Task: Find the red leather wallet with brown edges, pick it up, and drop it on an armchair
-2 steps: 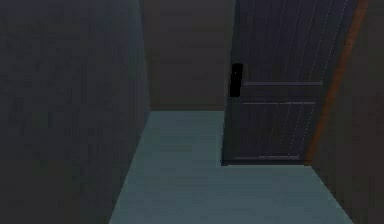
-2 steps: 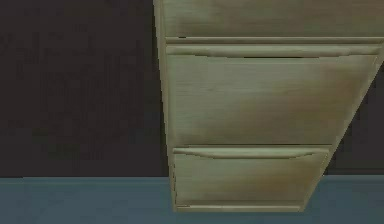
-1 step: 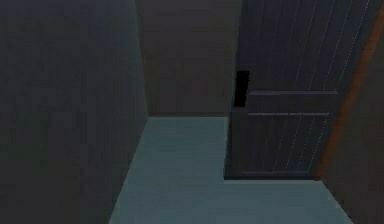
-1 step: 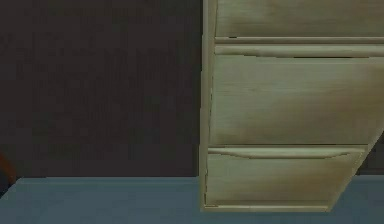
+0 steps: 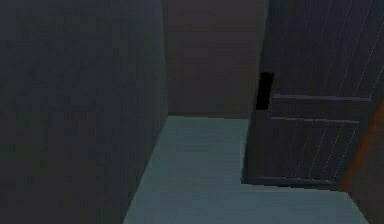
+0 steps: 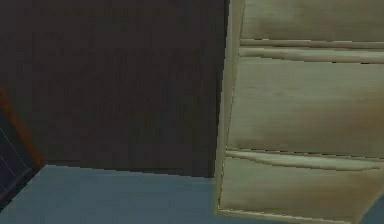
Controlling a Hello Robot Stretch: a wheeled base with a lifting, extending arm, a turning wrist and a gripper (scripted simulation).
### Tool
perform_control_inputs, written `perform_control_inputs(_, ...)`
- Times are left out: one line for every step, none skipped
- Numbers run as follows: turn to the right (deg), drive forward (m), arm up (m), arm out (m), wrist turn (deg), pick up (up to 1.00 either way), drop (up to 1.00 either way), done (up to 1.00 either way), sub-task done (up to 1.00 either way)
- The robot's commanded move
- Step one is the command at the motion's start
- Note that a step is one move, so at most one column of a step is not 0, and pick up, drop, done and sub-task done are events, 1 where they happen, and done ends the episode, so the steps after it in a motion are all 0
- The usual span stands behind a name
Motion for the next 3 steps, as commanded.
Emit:
perform_control_inputs(0.0,1.00,0.00,0.00,0.0,0.00,0.00,0.00,0.00)
perform_control_inputs(-6.0,0.00,0.00,0.00,0.0,0.00,0.00,0.00,0.00)
perform_control_inputs(0.0,0.20,0.00,0.00,0.0,0.00,0.00,0.00,0.00)
